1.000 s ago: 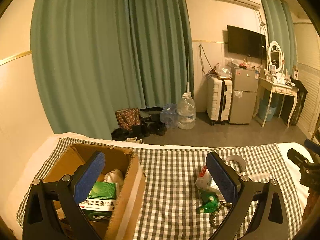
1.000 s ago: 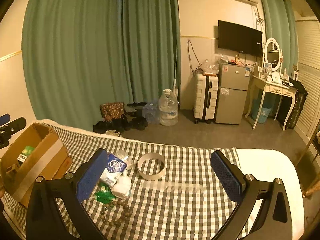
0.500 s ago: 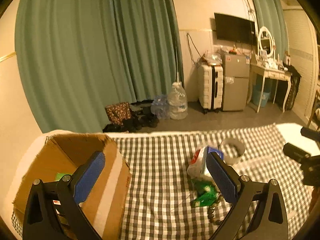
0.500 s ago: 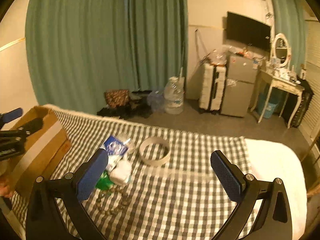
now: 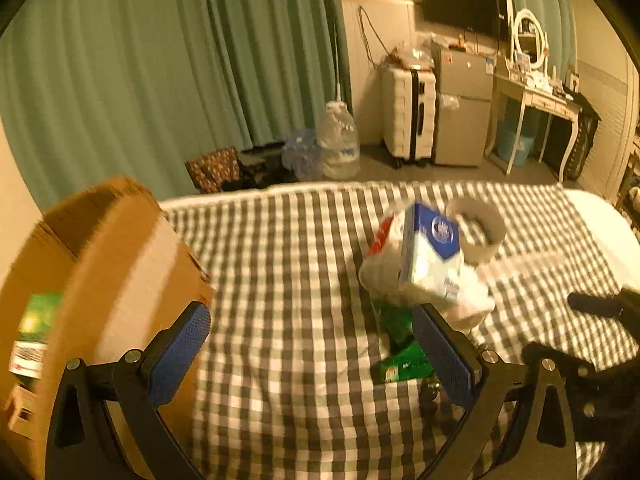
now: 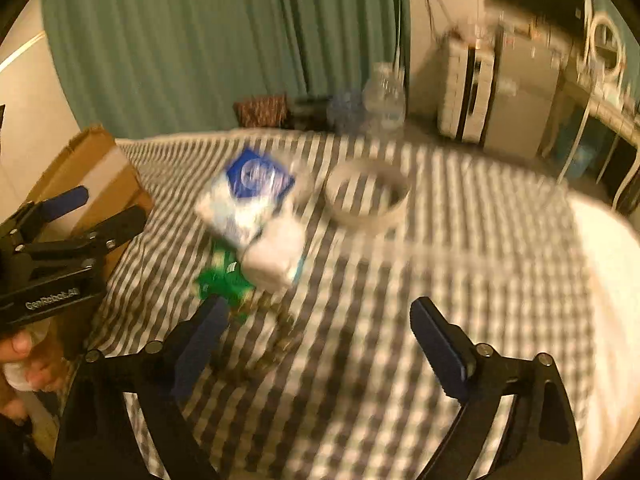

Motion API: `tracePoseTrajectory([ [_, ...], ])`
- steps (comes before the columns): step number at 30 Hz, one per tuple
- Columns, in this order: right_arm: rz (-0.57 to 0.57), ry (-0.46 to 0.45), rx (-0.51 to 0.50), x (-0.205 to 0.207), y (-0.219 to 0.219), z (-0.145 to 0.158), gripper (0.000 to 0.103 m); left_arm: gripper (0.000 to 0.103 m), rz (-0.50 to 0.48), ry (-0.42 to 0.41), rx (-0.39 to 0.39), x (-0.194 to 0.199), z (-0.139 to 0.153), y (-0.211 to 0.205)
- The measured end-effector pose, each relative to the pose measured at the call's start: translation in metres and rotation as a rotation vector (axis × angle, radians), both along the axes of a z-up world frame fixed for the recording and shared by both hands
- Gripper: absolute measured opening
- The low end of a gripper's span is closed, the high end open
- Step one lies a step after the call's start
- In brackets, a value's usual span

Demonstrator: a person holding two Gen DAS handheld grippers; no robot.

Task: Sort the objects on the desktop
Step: 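Withdraw both tools from the box back toward the remaining items, then grasp the green snack bag with the left tool while the right tool grasps the bead bracelet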

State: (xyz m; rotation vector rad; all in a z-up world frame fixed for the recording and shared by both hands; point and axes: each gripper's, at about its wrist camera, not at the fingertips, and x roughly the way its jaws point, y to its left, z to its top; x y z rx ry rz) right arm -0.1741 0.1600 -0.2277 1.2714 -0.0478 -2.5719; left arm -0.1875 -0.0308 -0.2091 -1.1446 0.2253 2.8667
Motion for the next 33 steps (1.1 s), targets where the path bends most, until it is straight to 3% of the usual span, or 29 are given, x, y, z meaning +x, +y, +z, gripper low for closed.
tracePoseTrajectory([
  [2, 0.008, -0.05, -0.045, 0.0, -0.003, -0.015, 0.083, 0.103, -0.011, -0.028, -0.005, -0.005, -0.012, 0.003],
  [6, 0.024, -0.107, 0.032, -0.003, -0.015, -0.041, 0.069, 0.103, -0.031, -0.055, 0.012, -0.013, -0.027, 0.011],
  [11, 0.028, -0.129, 0.042, -0.008, -0.018, -0.058, 0.069, 0.103, -0.079, -0.062, 0.009, -0.018, -0.039, 0.027],
  [15, 0.05, -0.103, 0.168, -0.001, -0.028, -0.064, 0.067, 0.103, -0.082, -0.109, 0.004, -0.024, -0.056, 0.037],
  [17, 0.032, -0.108, 0.184, 0.0, -0.023, -0.065, 0.067, 0.103, -0.087, -0.121, -0.024, -0.025, -0.064, 0.04],
  [24, -0.024, -0.125, 0.18, -0.004, 0.001, -0.06, 0.067, 0.103, -0.059, -0.157, 0.052, -0.025, -0.071, 0.035],
  [26, -0.018, -0.124, 0.185, -0.007, 0.009, -0.059, 0.064, 0.093, -0.059, -0.176, 0.08, -0.022, -0.074, 0.037],
  [28, -0.006, -0.13, 0.179, -0.007, 0.011, -0.058, 0.055, 0.066, -0.113, -0.181, 0.095, -0.017, -0.076, 0.043],
  [30, 0.005, -0.133, 0.182, -0.007, 0.01, -0.056, 0.048, 0.048, -0.128, -0.181, 0.049, -0.012, -0.073, 0.05],
  [33, 0.024, -0.142, 0.191, -0.01, 0.003, -0.056, 0.041, 0.039, -0.111, -0.182, 0.055, -0.009, -0.068, 0.048],
])
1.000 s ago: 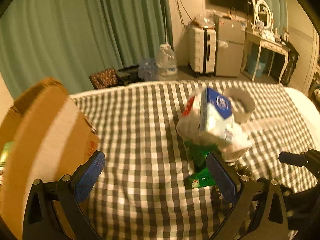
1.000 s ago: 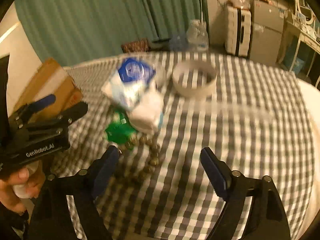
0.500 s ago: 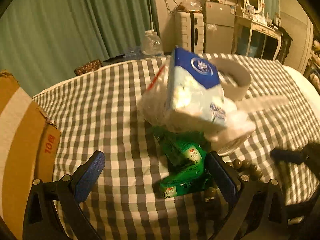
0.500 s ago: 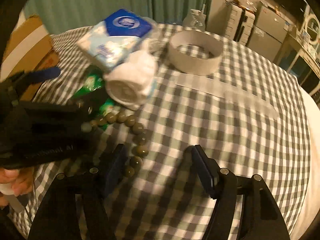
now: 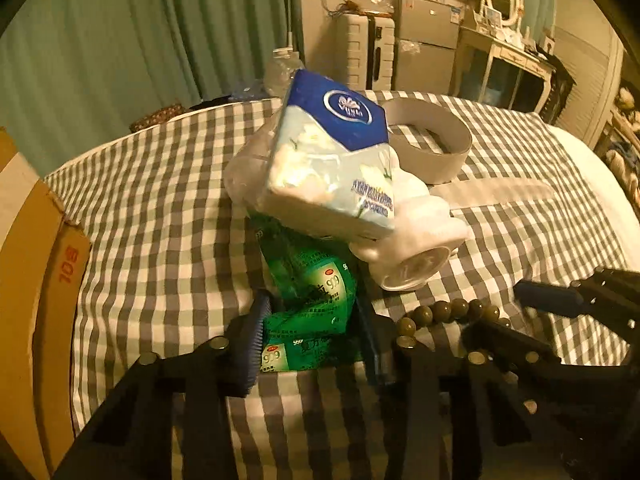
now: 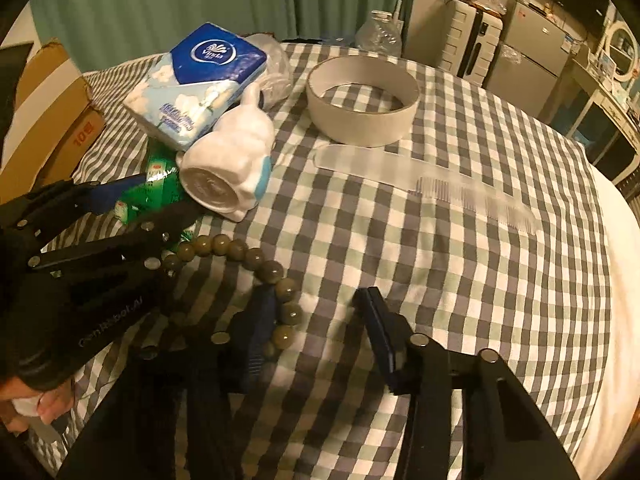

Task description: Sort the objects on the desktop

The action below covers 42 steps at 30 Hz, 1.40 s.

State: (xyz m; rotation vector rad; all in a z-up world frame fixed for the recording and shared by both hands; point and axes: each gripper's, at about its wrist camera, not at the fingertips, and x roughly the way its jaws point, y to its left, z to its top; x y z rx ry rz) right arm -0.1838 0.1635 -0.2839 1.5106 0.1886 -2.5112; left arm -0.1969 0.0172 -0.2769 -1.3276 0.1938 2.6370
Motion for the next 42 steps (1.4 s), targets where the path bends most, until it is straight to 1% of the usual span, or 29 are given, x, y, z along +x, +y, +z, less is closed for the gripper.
tracePoseTrajectory([
  [1, 0.004, -0.005, -0.011, 0.0, 0.002, 0.001, 0.035, 0.039, 0.006, -0.004, 0.015, 0.0, 0.001, -0.004],
  [2, 0.001, -0.006, -0.019, 0.0, -0.002, 0.002, 0.024, 0.038, 0.013, -0.009, 0.027, 0.001, 0.002, -0.009],
  [4, -0.01, -0.01, -0.032, 0.0, 0.001, 0.003, 0.012, 0.037, 0.033, -0.018, 0.065, 0.002, 0.007, -0.021],
  [5, -0.015, -0.015, -0.047, -0.001, 0.003, 0.003, 0.012, 0.037, 0.044, -0.014, 0.073, 0.004, 0.01, -0.027],
  [8, -0.022, -0.026, -0.081, -0.007, 0.008, 0.003, 0.011, 0.037, 0.054, 0.027, 0.04, 0.013, 0.022, -0.039],
  [11, -0.029, -0.014, -0.14, -0.008, 0.014, 0.012, 0.011, 0.037, 0.067, 0.056, 0.039, 0.022, 0.032, -0.05],
  [15, -0.029, 0.028, -0.181, -0.011, 0.015, 0.027, 0.011, 0.037, 0.07, 0.105, 0.017, 0.037, 0.048, -0.061],
  [18, -0.023, 0.063, -0.21, -0.013, 0.013, 0.038, 0.011, 0.037, 0.082, 0.142, 0.033, 0.041, 0.065, -0.069],
  [22, -0.01, 0.13, -0.206, -0.013, 0.002, 0.056, 0.011, 0.037, 0.106, 0.187, 0.059, 0.042, 0.091, -0.077],
  [25, -0.012, 0.171, -0.21, -0.004, -0.006, 0.069, 0.011, 0.037, 0.116, 0.233, 0.042, 0.048, 0.107, -0.077],
  [27, -0.015, 0.182, -0.215, -0.01, -0.008, 0.074, 0.011, 0.037, 0.141, 0.255, 0.015, 0.052, 0.115, -0.08],
  [35, -0.008, 0.272, -0.204, 0.01, -0.014, 0.104, 0.011, 0.037, 0.171, 0.307, 0.042, 0.062, 0.141, -0.092],
  [42, 0.012, 0.322, -0.218, 0.021, -0.019, 0.124, 0.011, 0.037, 0.169, 0.368, 0.047, 0.074, 0.166, -0.088],
])
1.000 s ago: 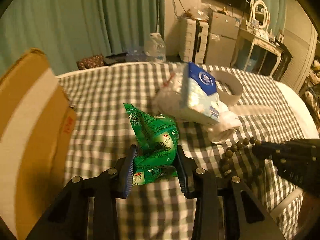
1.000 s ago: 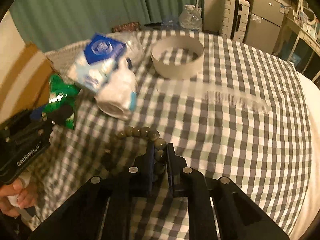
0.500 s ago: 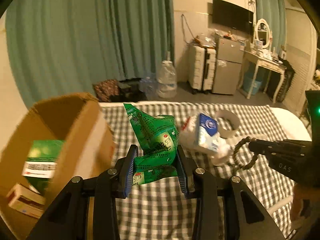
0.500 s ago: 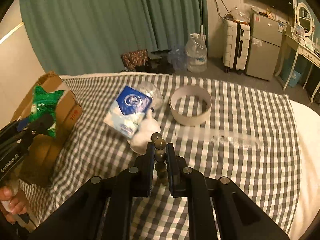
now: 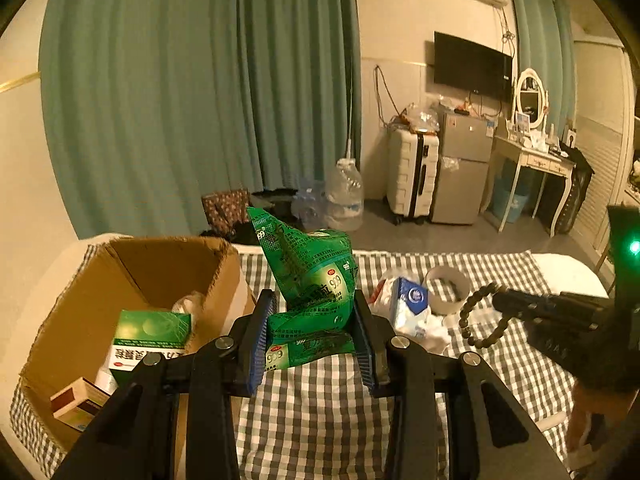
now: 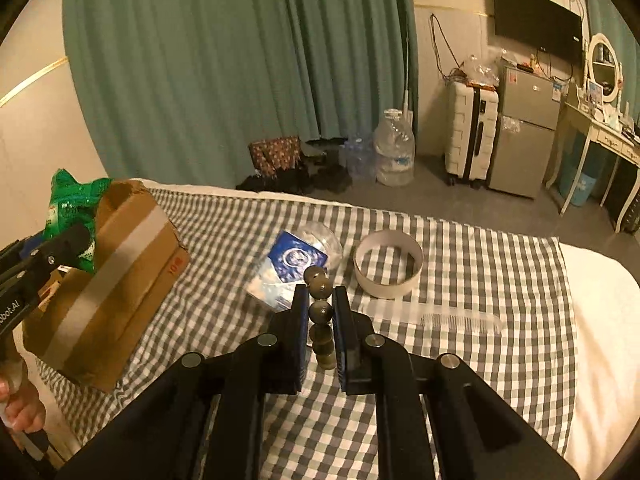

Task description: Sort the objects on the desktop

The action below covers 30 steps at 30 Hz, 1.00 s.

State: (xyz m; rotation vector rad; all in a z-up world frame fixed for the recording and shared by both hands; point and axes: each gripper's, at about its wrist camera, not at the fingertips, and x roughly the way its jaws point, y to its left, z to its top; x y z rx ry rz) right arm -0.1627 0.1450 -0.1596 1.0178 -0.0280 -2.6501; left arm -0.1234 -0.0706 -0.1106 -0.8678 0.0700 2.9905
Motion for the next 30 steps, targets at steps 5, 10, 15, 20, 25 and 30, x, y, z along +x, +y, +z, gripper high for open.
tracePoseTrajectory([
  [5, 0.007, 0.028, 0.002, 0.012, -0.009, 0.008, 0.011, 0.037, -0.003, 0.015, 0.01, 0.009, 0.011, 0.001],
  [10, 0.007, 0.06, -0.025, 0.028, -0.012, 0.023, 0.011, 0.037, 0.015, 0.02, -0.022, 0.017, 0.022, 0.001],
  [15, -0.005, 0.082, -0.053, 0.04, -0.01, 0.04, 0.011, 0.037, 0.013, 0.038, 0.017, 0.026, 0.034, -0.008],
  [20, -0.016, 0.099, -0.085, 0.051, -0.005, 0.061, 0.011, 0.037, 0.019, 0.056, 0.046, 0.032, 0.044, -0.021],
  [25, -0.028, 0.126, -0.084, 0.056, -0.006, 0.083, 0.011, 0.037, 0.02, 0.067, 0.068, 0.038, 0.053, -0.032],
  [30, -0.021, 0.152, -0.067, 0.061, -0.017, 0.101, 0.011, 0.037, 0.014, 0.083, 0.075, 0.044, 0.061, -0.043],
])
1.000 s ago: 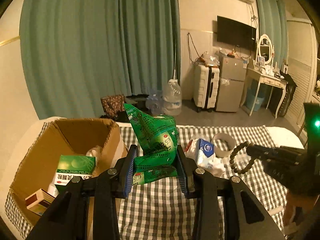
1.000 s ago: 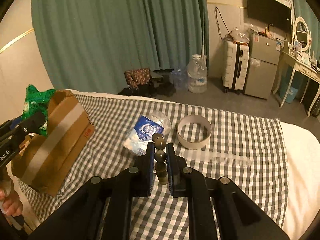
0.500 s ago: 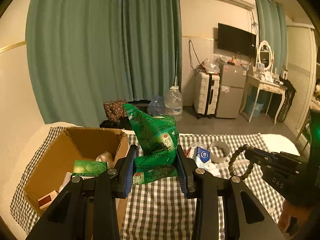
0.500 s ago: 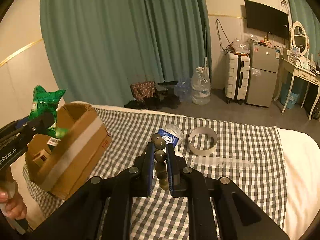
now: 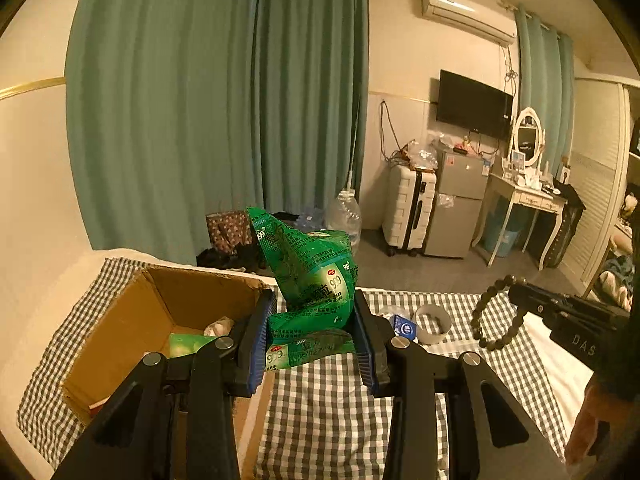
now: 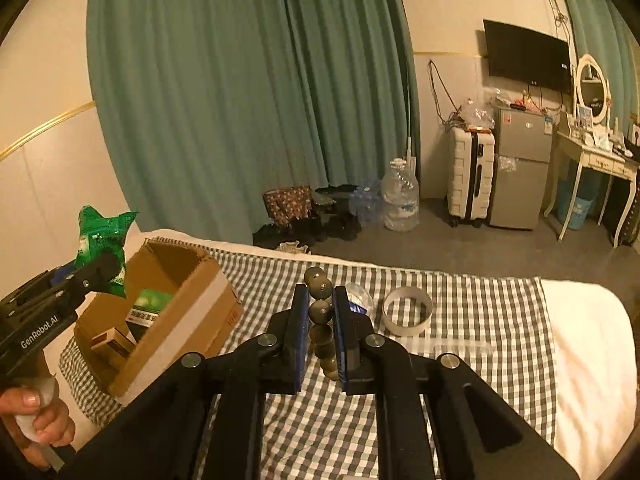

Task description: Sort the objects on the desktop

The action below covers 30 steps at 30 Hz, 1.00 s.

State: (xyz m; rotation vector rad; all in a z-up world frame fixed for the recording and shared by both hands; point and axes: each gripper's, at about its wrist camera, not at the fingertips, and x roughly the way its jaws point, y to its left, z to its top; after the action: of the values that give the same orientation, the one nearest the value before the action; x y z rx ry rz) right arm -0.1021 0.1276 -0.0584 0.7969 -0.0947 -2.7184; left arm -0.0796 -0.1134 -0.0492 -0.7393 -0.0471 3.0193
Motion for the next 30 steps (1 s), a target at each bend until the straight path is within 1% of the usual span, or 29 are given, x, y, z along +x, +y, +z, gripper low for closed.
tracePoseTrajectory([
  [5, 0.014, 0.036, 0.012, 0.008, -0.016, 0.016, 0.011, 0.037, 0.012, 0.012, 0.017, 0.006, 0.007, -0.015],
  [11, 0.046, 0.074, 0.019, 0.012, -0.044, 0.034, 0.011, 0.037, 0.034, 0.017, 0.057, 0.011, 0.016, -0.049],
  [15, 0.069, 0.1, 0.021, 0.015, -0.063, 0.042, 0.011, 0.037, 0.071, 0.021, 0.047, 0.013, 0.019, -0.073],
  [17, 0.082, 0.108, 0.018, 0.015, -0.074, 0.045, 0.011, 0.037, 0.083, 0.027, 0.055, 0.014, 0.02, -0.087],
  [19, 0.093, 0.116, 0.015, 0.015, -0.082, 0.046, 0.011, 0.037, 0.071, 0.033, 0.076, 0.017, 0.021, -0.101],
  [20, 0.1, 0.122, 0.014, 0.015, -0.087, 0.047, 0.011, 0.037, 0.078, 0.035, 0.07, 0.017, 0.022, -0.106],
  [22, 0.115, 0.133, 0.009, 0.016, -0.097, 0.048, 0.011, 0.037, 0.102, 0.038, 0.034, 0.019, 0.024, -0.112],
  [24, 0.13, 0.141, -0.001, 0.016, -0.105, 0.049, 0.011, 0.037, 0.114, 0.035, 0.026, 0.02, 0.023, -0.121],
  [30, 0.177, 0.147, -0.007, 0.014, -0.131, 0.048, 0.011, 0.037, 0.151, 0.01, 0.058, 0.019, 0.016, -0.146],
])
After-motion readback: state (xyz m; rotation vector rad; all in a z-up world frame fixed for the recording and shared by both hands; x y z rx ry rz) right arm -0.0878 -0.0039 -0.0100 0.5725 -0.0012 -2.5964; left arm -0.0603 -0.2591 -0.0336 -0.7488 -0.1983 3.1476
